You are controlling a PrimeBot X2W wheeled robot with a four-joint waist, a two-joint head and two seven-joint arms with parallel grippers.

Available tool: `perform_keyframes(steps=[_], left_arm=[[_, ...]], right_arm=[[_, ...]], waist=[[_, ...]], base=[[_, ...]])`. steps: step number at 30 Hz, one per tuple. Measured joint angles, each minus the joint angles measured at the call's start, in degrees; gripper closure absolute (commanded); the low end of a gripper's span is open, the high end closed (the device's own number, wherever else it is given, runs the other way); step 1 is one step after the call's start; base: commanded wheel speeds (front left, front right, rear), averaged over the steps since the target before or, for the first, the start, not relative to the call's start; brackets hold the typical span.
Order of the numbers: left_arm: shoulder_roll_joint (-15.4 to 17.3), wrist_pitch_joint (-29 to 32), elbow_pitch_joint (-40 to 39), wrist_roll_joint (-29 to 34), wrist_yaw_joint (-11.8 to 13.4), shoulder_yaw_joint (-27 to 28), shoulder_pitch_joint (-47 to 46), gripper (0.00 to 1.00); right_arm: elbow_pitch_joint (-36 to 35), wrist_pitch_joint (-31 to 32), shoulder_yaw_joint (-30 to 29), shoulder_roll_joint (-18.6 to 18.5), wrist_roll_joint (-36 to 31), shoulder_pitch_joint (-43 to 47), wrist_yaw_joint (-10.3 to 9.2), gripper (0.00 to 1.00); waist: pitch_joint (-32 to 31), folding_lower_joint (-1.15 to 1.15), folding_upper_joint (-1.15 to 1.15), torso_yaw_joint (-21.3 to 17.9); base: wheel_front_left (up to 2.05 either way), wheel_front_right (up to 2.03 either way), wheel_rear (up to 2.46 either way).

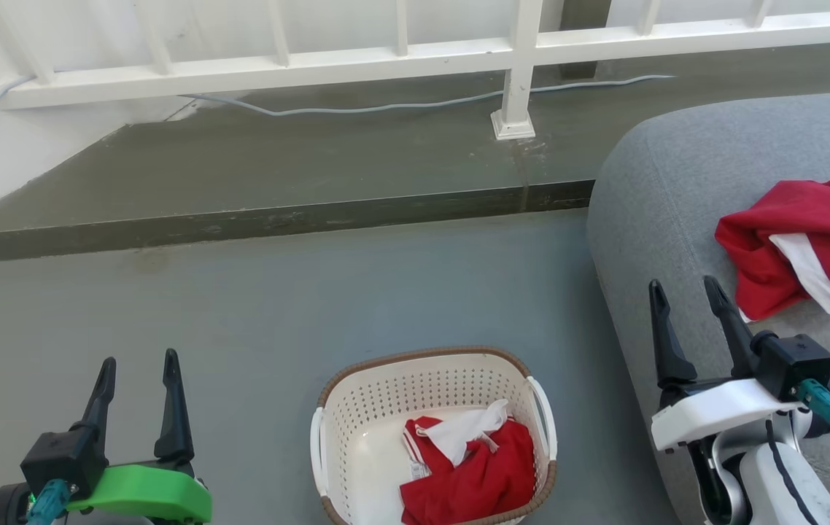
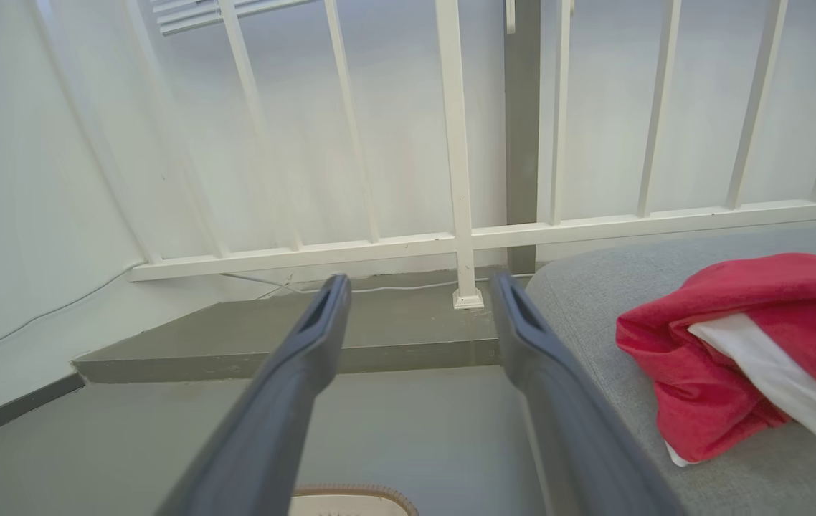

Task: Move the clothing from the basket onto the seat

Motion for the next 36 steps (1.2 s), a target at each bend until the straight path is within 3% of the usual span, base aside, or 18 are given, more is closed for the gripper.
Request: perform_keyframes(steps=[36], left_arm=[[-1.3,0.8,-4.9,2.7,0.0,0.9,4.3,0.0]], right_arm=[[-2.8,1.1,0.7,0.1,0.1,1.5,-0.58,0.0]], waist=[[-0.1,0.0,0.0,-0.7]], base=[[0.0,0.0,0.0]])
